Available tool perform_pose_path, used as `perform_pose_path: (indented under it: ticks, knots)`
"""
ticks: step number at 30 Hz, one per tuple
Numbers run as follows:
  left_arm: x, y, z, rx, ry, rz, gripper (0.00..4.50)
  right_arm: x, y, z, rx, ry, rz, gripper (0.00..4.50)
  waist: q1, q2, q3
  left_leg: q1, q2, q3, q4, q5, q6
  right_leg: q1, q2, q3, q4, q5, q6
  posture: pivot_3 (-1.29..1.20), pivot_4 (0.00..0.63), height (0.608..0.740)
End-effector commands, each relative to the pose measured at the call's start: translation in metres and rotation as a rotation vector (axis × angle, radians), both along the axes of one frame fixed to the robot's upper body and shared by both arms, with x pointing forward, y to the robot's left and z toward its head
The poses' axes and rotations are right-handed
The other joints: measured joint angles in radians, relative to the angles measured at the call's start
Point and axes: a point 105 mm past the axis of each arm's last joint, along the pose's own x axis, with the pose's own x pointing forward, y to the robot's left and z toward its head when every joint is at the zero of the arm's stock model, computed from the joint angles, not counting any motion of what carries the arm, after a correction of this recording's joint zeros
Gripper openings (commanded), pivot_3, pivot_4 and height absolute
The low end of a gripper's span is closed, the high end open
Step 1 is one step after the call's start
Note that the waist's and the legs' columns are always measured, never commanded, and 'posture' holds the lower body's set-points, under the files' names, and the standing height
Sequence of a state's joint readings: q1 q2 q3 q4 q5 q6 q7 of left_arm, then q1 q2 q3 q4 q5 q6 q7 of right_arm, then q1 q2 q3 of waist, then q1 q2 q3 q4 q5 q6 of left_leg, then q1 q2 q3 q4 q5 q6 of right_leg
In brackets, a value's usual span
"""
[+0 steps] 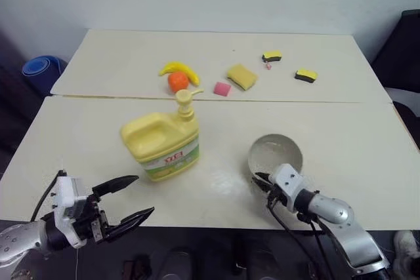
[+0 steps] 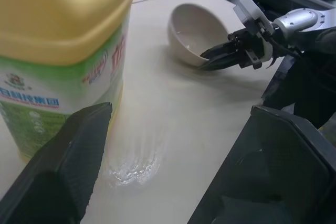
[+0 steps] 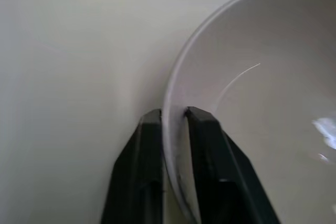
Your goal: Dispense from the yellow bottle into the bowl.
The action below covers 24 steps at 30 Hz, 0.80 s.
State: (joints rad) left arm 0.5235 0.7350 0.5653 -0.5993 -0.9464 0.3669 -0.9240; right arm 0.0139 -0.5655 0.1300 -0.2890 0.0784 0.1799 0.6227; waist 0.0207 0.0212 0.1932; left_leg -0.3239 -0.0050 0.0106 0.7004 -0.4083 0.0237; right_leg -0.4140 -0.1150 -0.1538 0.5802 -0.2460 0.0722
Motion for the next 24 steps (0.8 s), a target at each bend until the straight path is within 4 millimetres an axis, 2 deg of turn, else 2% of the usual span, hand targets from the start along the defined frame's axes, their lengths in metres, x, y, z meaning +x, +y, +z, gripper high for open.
perform_pose_path:
  ticks: [1,5,9,12,14,17,21,24]
  knots:
    - [-0.006,-0.002,0.063,-0.178,-0.081,-0.037,3.62,0.003,-0.001,0.021,-0.055,-0.089,0.077,0.0,0.0,-0.002,0.001,0.0,0.0,0.0,0.001,0.0,-0.001,0.0,0.0,0.001,0.001,0.0,-0.001,0.0,0.15,0.74]
    - [0.005,0.002,0.111,-0.265,-0.175,-0.014,2.37,0.006,0.003,0.039,-0.061,-0.12,0.16,0.0,0.006,0.001,0.003,0.001,0.0,-0.003,0.001,0.002,-0.003,0.0,0.0,0.001,0.003,-0.001,-0.001,0.0,0.15,0.74]
    - [0.025,0.003,0.127,-0.23,-0.266,0.019,1.1,0.012,0.012,0.055,-0.069,-0.152,0.224,0.0,0.002,0.002,0.004,0.001,-0.001,-0.001,0.0,0.002,-0.004,0.0,0.002,0.001,0.006,-0.001,-0.002,0.0,0.15,0.74]
    - [0.04,-0.001,0.13,-0.191,-0.297,0.015,0.09,0.019,0.018,0.067,-0.087,-0.176,0.267,0.0,-0.002,0.002,0.004,0.001,-0.001,0.0,0.0,0.003,-0.005,0.0,0.006,0.001,0.009,-0.001,-0.002,0.0,0.15,0.74]
    - [0.048,-0.004,0.131,-0.189,-0.307,0.016,0.04,0.022,0.018,0.07,-0.109,-0.164,0.278,0.0,-0.004,0.002,0.004,0.001,-0.001,0.002,-0.001,0.003,-0.005,0.0,0.006,0.001,0.008,-0.001,-0.002,0.0,0.15,0.74]
    - [0.05,-0.009,0.126,-0.167,-0.291,-0.021,0.04,0.022,0.008,0.062,-0.18,-0.094,0.261,0.0,-0.003,0.002,0.004,0.001,0.0,0.002,-0.002,0.003,-0.005,-0.001,0.006,0.001,0.007,-0.001,-0.002,0.0,0.15,0.74]
    - [0.048,-0.017,0.112,-0.047,-0.289,-0.076,0.04,0.016,-0.007,0.042,-0.251,0.024,0.238,0.0,0.002,0.002,0.004,-0.002,0.0,0.001,-0.002,0.003,-0.005,-0.002,0.007,-0.001,0.005,-0.001,-0.002,0.0,0.15,0.74]
    - [0.039,-0.039,0.098,0.063,-0.287,-0.209,0.04,0.013,-0.01,0.026,-0.274,0.113,0.22,0.0,0.002,0.001,0.004,-0.002,0.0,0.002,-0.001,0.003,-0.005,-0.002,0.007,-0.001,0.005,-0.001,-0.001,0.0,0.15,0.74]
